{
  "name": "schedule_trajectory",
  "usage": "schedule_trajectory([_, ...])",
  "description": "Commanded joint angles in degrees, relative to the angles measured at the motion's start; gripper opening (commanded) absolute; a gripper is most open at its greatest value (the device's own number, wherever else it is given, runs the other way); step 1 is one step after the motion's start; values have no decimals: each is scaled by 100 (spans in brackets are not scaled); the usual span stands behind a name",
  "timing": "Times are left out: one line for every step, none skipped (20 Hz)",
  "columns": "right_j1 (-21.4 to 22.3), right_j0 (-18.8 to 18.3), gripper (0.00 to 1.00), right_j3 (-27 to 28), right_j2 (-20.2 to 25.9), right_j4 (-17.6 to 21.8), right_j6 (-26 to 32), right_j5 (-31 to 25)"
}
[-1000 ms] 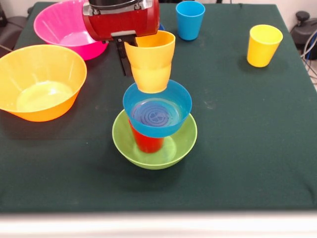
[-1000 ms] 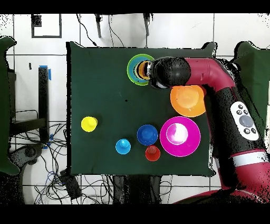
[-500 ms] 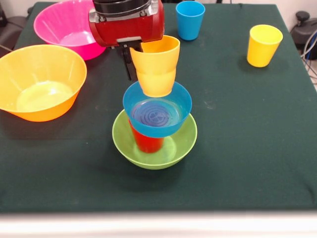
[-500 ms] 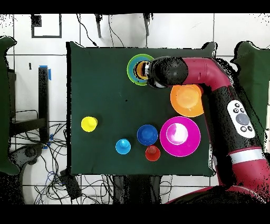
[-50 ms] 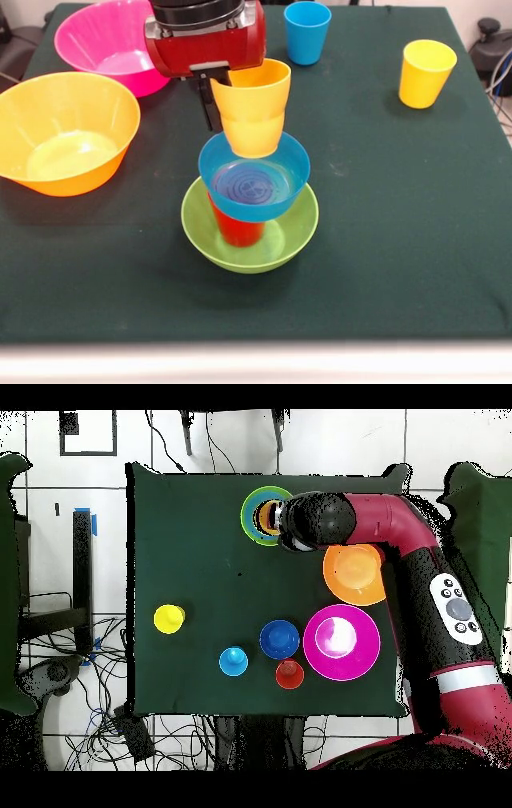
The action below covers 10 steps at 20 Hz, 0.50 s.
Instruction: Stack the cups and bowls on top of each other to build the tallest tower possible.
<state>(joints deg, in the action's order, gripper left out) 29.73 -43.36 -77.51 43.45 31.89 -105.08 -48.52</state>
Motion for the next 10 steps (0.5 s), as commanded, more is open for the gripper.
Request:
schedule_trajectory([-153,125,0,256,-181,605,1805,-440])
schedule_trajectory([-163,106,0,254,-176,617,1835,-428])
schedule_trajectory([-175,97,0,268,-176,625,1862,-436])
schedule_trajectory([-192,83,0,268,-173,637,1881,-413])
schedule_trajectory([-209,70,0,267,-171,650,1899,-390])
schedule_trajectory([-224,55,0,266,-175,662,1915,-374])
schedule_trajectory([-233,47,0,270,-172,668,1928,-364])
schedule_trajectory([-234,42,0,274,-166,667,1941,-368])
schedule_trajectory([-234,37,0,278,-160,665,1954,-372])
schedule_trajectory([-239,27,0,276,-157,669,1969,-365])
